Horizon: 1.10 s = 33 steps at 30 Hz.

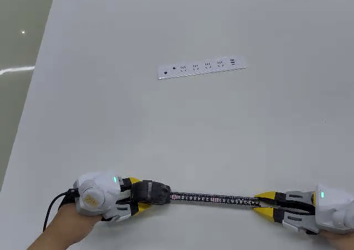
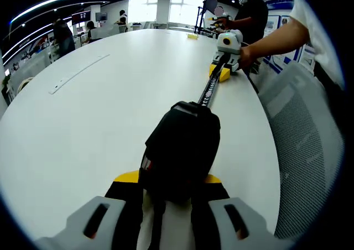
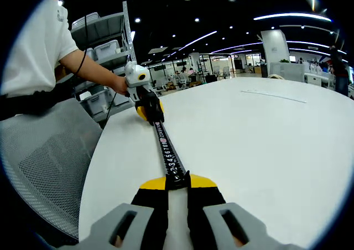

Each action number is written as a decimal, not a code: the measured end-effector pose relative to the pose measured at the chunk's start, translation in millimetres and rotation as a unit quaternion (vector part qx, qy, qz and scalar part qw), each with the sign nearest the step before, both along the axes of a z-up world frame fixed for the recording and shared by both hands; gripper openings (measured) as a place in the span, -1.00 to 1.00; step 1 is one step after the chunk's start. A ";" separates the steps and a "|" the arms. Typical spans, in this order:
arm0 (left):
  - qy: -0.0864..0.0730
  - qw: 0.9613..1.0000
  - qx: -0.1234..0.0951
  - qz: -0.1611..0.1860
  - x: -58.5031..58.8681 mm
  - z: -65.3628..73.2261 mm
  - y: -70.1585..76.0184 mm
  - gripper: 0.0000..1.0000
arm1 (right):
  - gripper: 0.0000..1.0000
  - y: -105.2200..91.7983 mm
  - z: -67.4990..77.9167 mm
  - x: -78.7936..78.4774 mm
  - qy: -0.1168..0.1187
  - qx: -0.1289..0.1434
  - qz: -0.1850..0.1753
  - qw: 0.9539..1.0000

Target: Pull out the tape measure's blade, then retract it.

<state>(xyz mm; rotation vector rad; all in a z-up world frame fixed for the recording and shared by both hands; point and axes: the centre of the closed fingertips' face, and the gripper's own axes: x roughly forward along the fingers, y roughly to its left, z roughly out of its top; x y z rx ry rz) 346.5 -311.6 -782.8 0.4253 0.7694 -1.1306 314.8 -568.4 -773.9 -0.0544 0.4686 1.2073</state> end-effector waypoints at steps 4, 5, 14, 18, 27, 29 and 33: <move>0.000 1.000 0.001 0.000 0.0 0.2 -0.1 -0.42 | -0.81 -1.9 3.0 -2.3 0.001 0.000 -0.003 1.000; 0.000 1.000 0.001 0.000 0.0 0.2 -0.1 -0.42 | -0.81 -2.8 3.8 -2.5 0.001 0.000 -0.003 1.000; 0.000 1.000 0.002 -0.001 -0.3 0.0 -0.8 -0.42 | -0.81 -12.4 2.8 -3.1 0.002 -0.002 -0.008 1.000; 0.000 1.000 0.002 0.000 -0.5 0.2 -1.3 -0.42 | -0.81 -15.6 2.0 -2.5 0.000 -0.003 -0.010 1.000; 0.000 1.000 0.002 0.000 -0.7 0.6 -1.4 -0.42 | -0.81 -23.7 0.7 -2.7 0.001 -0.003 -0.015 1.000; 0.000 1.000 0.002 0.000 -0.8 0.7 -1.5 -0.42 | -0.81 -26.0 0.6 -3.6 0.001 -0.003 -0.015 1.000; 0.000 1.000 0.003 0.001 -1.0 1.1 -1.6 -0.42 | -0.81 -30.0 0.8 -4.1 0.002 -0.003 -0.020 1.000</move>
